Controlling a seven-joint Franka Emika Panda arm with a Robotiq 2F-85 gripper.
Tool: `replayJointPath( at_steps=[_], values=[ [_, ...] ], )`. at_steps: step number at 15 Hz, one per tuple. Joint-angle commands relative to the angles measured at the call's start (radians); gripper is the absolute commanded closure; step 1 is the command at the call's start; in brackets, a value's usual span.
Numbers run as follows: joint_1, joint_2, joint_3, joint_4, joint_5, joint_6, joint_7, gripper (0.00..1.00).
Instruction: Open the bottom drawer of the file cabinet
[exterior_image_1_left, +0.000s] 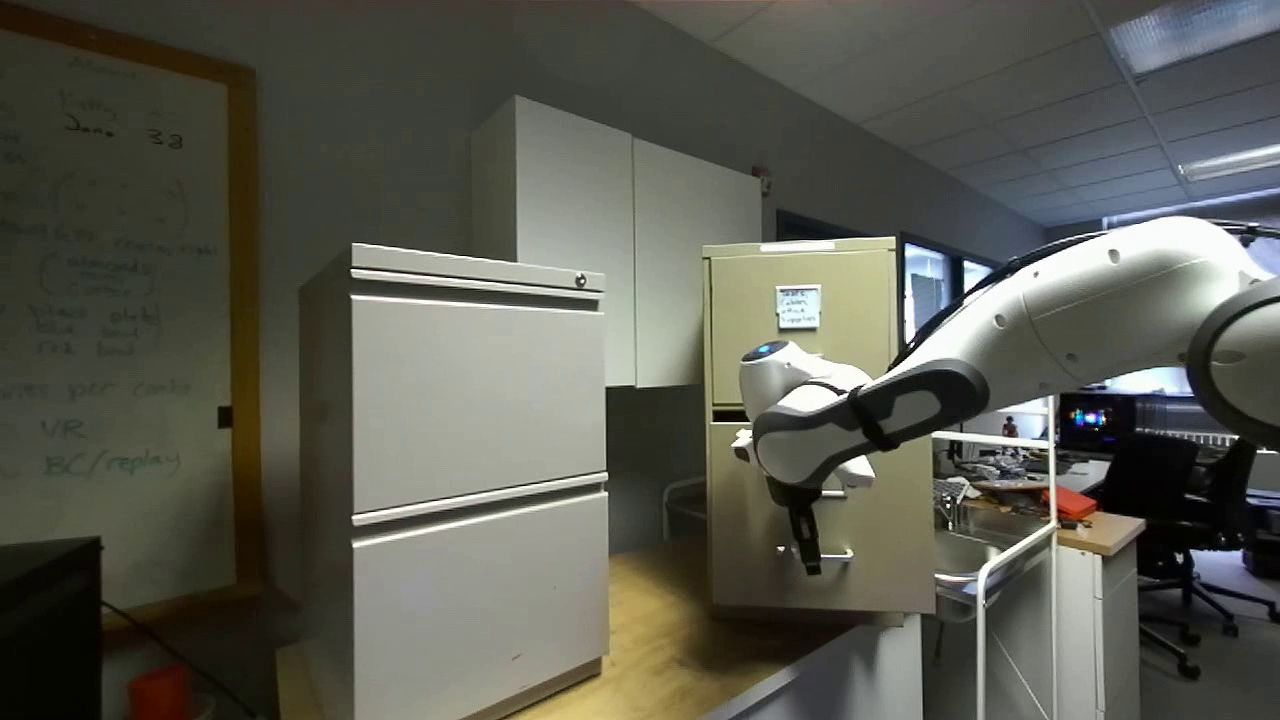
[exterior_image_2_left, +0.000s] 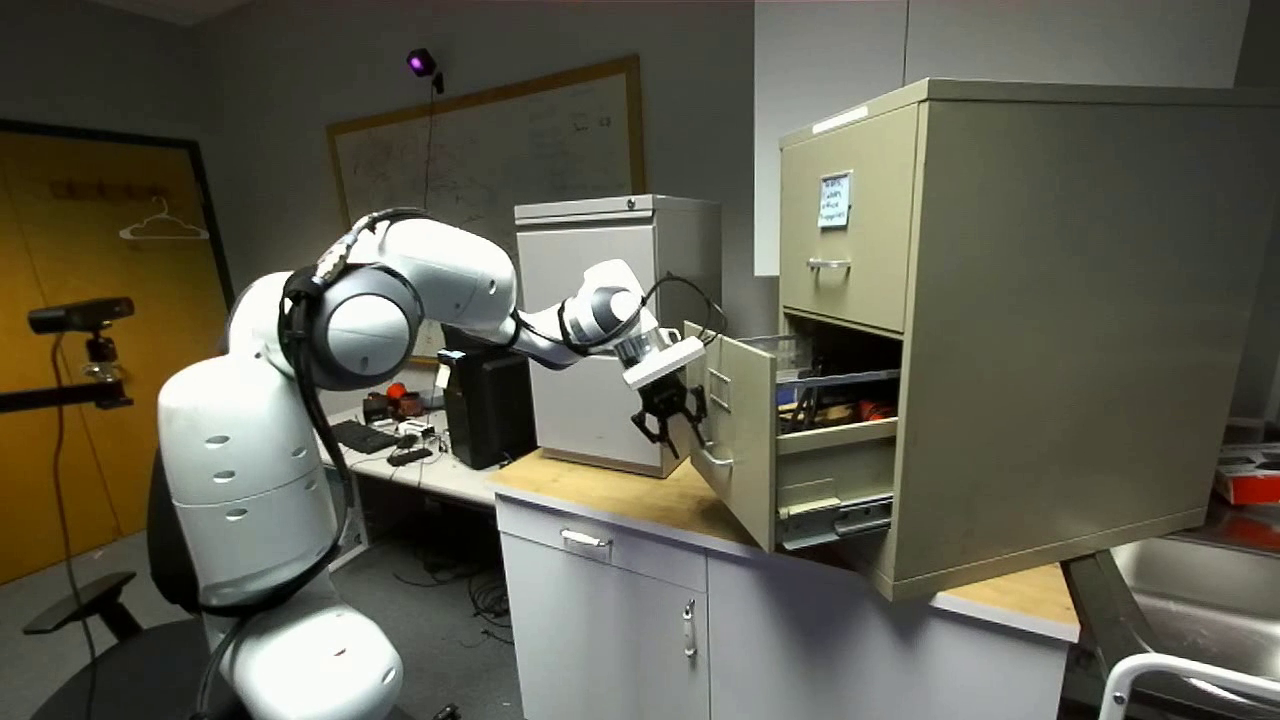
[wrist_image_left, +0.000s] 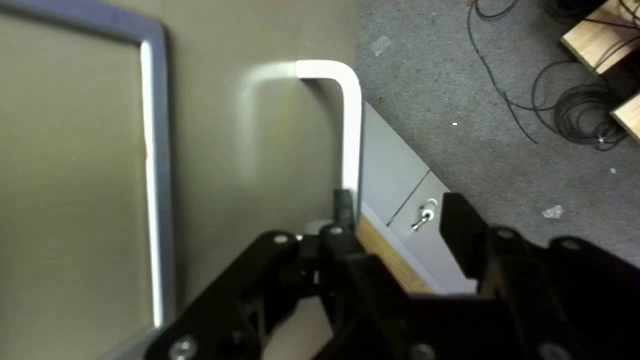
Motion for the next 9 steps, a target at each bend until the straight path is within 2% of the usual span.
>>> replayJointPath(
  at_steps=[1,3,4,9],
  values=[
    [0.024,-0.09,0.017,0.004,0.069,-0.126,-0.024,0.16],
    [0.036,-0.127,0.021,0.007,0.07,-0.164,-0.01,0.03],
    [0.04,-0.14,0.022,0.013,0.072,-0.178,-0.009,0.0],
    [0.05,-0.17,0.021,0.03,0.072,-0.218,0.009,0.0]
  ],
)
